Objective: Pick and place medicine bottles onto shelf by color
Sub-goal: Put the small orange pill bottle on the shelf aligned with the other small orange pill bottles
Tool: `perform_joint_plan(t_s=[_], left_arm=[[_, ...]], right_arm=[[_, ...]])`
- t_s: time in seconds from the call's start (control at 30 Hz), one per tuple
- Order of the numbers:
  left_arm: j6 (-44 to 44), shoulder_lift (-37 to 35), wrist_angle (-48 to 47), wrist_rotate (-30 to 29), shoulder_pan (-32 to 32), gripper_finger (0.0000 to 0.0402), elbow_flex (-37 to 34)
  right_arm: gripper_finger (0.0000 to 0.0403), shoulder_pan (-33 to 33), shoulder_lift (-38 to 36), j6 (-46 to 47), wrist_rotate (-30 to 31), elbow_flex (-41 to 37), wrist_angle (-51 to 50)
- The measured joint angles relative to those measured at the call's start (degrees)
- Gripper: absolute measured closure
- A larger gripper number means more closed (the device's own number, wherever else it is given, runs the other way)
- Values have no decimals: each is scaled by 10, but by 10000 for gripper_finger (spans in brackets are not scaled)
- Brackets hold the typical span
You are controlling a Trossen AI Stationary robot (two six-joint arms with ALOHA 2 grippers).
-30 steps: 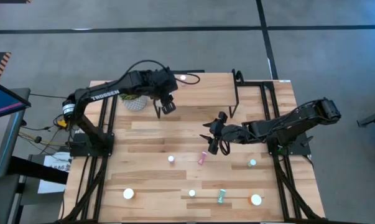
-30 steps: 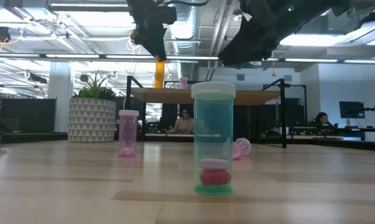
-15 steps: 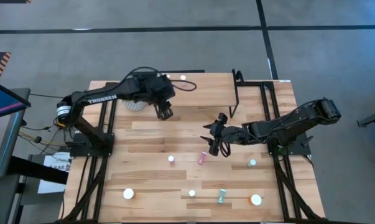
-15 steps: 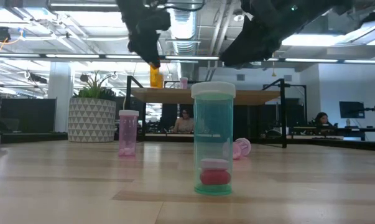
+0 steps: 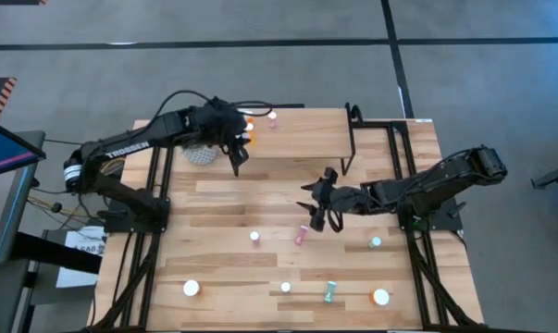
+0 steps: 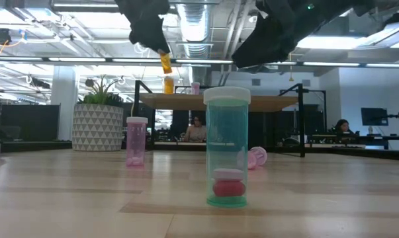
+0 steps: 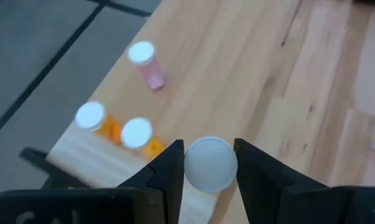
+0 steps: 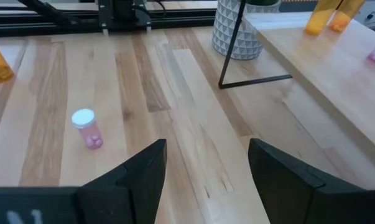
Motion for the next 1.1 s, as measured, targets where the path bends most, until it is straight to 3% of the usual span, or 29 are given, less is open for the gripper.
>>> perform_joint_plan(t_s=[0.27,1.1], left_arm=[[18,55,-43,38,22,291,49],[45,116,-68,46,24,291,52]], right_arm=[[153,-1,0,5,0,0,2],[153,0,0,4,0,0,-1]])
